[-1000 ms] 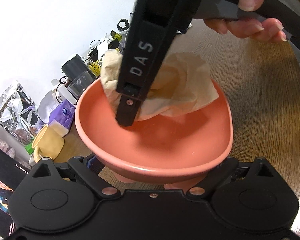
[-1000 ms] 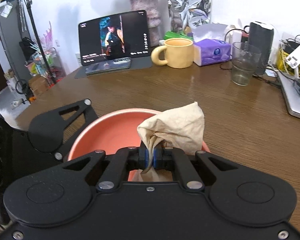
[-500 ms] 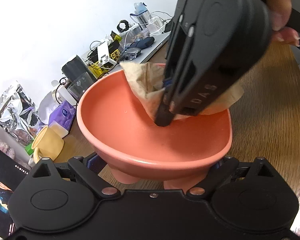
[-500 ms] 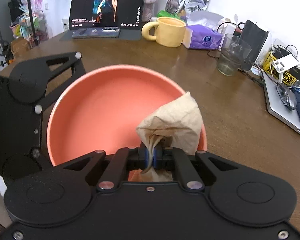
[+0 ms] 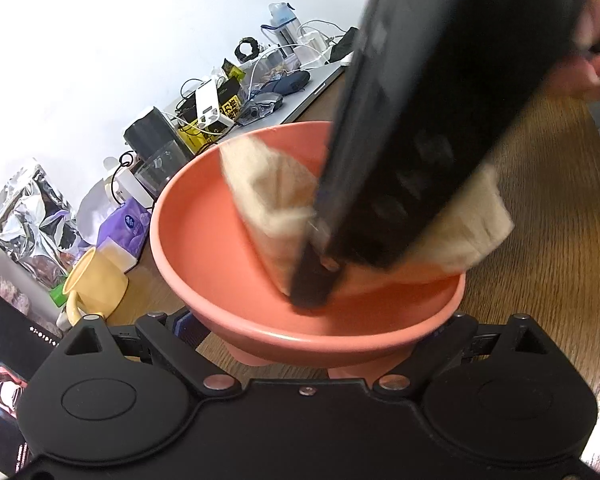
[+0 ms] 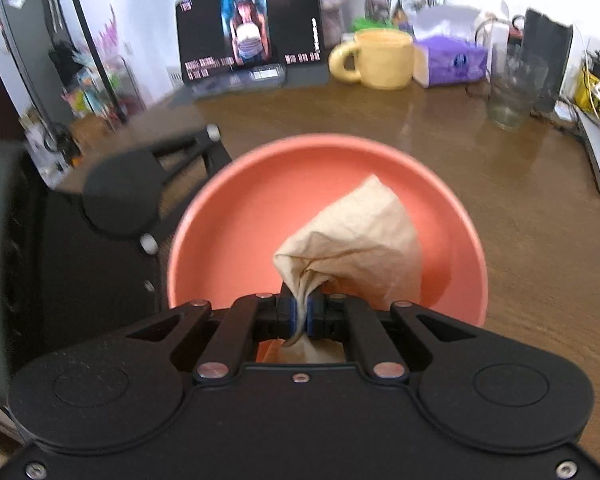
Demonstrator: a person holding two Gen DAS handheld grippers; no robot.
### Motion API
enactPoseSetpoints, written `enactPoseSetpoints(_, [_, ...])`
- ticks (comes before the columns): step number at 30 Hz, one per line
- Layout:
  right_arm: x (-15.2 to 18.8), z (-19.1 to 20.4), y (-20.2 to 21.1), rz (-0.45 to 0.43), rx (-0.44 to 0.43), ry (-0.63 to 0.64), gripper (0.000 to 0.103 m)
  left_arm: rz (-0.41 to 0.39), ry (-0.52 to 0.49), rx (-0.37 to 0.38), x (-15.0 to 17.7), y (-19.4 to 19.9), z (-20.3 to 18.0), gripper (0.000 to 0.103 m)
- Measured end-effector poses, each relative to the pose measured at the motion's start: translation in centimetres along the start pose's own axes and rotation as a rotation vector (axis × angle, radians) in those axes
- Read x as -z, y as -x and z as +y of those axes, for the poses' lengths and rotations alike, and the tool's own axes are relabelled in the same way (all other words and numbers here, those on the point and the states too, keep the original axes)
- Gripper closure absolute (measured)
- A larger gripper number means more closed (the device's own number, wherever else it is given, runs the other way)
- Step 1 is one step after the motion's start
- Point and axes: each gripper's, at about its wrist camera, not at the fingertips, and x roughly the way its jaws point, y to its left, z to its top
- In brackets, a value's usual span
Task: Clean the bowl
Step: 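Lift the cloth out over the bowl's rim with the right gripper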
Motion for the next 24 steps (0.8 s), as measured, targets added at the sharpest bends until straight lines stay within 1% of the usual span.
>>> enactPoseSetpoints(4, [-1.0, 0.3, 2.3, -0.104, 0.016, 0.052, 0.097, 0.001, 0.002, 0.001, 0.0, 0.0, 0.0, 0.008])
enactPoseSetpoints(8, [-2.1, 0.0, 4.2, -0.174, 0.046, 0.056, 0.097, 0.002, 0.004, 0.0, -0.1, 0.0, 0.1, 0.008])
enactPoseSetpoints(12, [-2.6, -0.7, 4.8, -0.215, 0.082, 0.043, 0.097, 0.002, 0.002, -0.001, -0.1, 0.0, 0.2, 0.008])
enactPoseSetpoints(18, [-2.6, -2.2, 4.1, -0.213, 0.135, 0.004, 0.097, 0.003, 0.003, 0.0, -0.1, 0.0, 0.5, 0.008])
enactPoseSetpoints(20, [-2.4, -2.7, 3.9, -0.21, 0.154, -0.011, 0.097, 0.004, 0.004, 0.0, -0.1, 0.4, -0.2, 0.008])
enactPoseSetpoints(24, [-1.9, -3.5, 3.6, -0.203, 0.185, -0.035, 0.097, 0.005, 0.008, 0.003, -0.1, 0.3, -0.1, 0.008])
